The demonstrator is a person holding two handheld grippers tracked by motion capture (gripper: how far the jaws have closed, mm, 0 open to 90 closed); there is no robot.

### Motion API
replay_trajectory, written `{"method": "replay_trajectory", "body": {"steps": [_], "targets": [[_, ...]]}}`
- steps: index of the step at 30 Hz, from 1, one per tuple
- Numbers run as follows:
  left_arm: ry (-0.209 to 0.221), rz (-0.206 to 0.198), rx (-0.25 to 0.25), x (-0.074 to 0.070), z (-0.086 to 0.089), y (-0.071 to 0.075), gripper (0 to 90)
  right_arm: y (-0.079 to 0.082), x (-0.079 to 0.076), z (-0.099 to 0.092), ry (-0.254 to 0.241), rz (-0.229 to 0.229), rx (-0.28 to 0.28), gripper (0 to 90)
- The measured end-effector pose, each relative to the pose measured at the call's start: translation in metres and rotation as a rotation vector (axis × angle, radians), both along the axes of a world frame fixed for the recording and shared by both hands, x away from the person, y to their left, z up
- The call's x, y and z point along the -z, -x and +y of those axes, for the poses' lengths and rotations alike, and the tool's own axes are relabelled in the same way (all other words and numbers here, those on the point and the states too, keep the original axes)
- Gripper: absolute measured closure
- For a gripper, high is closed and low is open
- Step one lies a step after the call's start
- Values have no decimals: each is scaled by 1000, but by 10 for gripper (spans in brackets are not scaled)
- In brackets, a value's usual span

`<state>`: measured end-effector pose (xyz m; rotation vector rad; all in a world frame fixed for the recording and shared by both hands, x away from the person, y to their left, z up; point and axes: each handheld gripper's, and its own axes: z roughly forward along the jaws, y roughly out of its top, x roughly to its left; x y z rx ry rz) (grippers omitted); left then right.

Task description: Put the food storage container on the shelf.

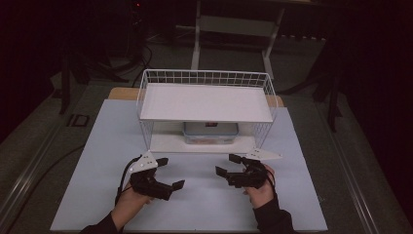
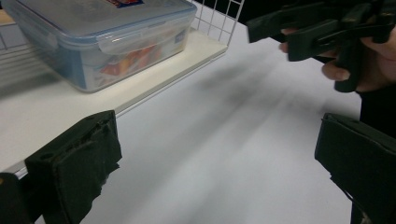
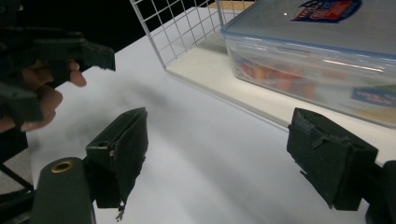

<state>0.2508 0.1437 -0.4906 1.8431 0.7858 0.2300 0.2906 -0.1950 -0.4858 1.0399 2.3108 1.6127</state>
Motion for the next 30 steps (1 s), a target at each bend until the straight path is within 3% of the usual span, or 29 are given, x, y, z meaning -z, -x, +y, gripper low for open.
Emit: {"method": "replay_trajectory", "body": {"steps": [17,23,30], "targets": [[40,-18,1,-3,17,16,3,39,-1,-46,48,-62,40,202],[21,-35,-6,-2,26,22,3,47,1,-60,60,-75,53,200],[23,-21,-10,0,34,26,3,56,5,-72,58,-100,34,188]]}}
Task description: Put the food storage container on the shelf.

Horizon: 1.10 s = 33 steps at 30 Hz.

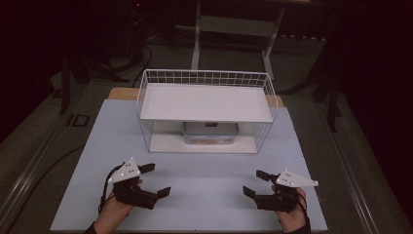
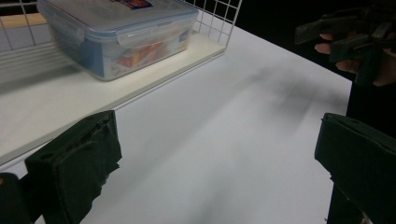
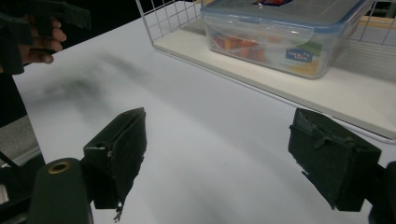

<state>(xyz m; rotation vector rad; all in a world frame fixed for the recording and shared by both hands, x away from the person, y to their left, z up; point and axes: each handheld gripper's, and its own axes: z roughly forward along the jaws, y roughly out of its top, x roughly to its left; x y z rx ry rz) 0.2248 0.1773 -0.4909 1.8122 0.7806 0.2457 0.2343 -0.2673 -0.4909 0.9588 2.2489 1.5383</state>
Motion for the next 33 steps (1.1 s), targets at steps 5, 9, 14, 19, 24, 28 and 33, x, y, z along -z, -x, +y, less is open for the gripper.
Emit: {"method": "replay_trajectory", "body": {"steps": [5,9,14,19,24,28,33], "targets": [[0,0,-6,2,3,4,3,4,0,-7,-9,-23,-17,142],[-7,-1,-10,5,5,7,3,6,2,-15,9,-36,-4,142],[-6,10,-16,10,6,5,3,6,6,-23,27,-27,6,142],[-15,19,-20,18,4,2,3,4,9,-30,87,-45,12,143],[-22,33,-6,21,1,0,3,0,15,-32,71,-2,6,146],[-23,41,-11,23,2,-1,3,-1,17,-29,83,4,-5,146],[-13,47,-17,23,3,-1,3,-1,18,-29,77,16,-11,146]]}}
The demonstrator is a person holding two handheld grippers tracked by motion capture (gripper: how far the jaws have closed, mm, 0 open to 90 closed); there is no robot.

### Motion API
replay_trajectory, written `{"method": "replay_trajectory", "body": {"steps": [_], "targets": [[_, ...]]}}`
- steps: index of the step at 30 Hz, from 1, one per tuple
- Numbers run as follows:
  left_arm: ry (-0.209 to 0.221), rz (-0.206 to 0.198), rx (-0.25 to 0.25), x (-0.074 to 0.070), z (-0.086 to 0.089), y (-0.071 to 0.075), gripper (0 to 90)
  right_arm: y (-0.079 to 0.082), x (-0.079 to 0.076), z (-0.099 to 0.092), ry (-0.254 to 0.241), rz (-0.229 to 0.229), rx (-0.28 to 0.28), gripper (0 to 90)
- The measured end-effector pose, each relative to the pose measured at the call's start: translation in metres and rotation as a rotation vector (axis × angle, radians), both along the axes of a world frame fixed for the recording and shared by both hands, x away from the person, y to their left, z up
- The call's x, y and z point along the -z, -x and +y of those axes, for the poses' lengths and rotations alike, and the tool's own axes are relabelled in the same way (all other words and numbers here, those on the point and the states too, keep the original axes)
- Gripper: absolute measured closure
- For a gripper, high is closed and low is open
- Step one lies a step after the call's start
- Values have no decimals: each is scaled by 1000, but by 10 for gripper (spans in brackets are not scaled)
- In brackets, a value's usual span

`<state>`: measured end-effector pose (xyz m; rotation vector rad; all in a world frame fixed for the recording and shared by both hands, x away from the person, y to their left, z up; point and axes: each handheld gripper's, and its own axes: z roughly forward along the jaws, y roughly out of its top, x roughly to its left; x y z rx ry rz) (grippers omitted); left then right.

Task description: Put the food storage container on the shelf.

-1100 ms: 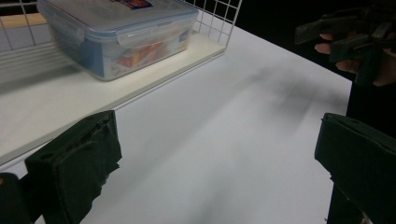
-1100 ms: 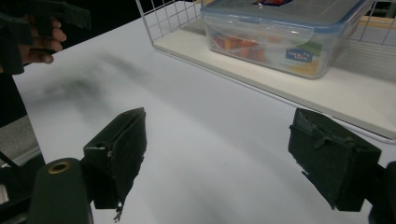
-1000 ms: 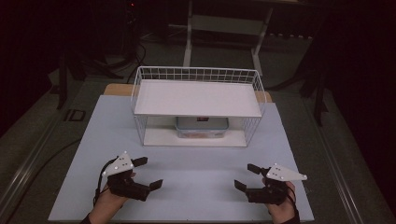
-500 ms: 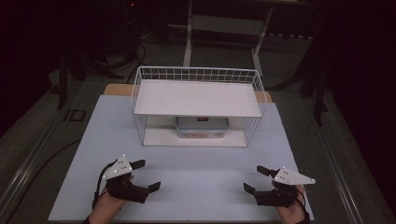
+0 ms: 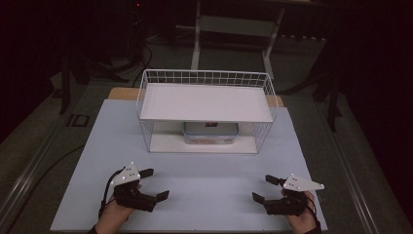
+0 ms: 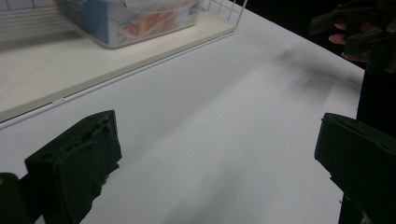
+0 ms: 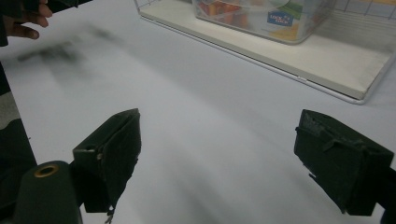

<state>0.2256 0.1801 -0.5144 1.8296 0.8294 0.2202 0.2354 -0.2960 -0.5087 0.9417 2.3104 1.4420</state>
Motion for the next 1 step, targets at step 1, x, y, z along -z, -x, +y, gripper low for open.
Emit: {"method": "replay_trajectory", "body": {"steps": [1], "targets": [[0,1,1,0,0,0,3,0,0,-1,0,0,2,146]]}}
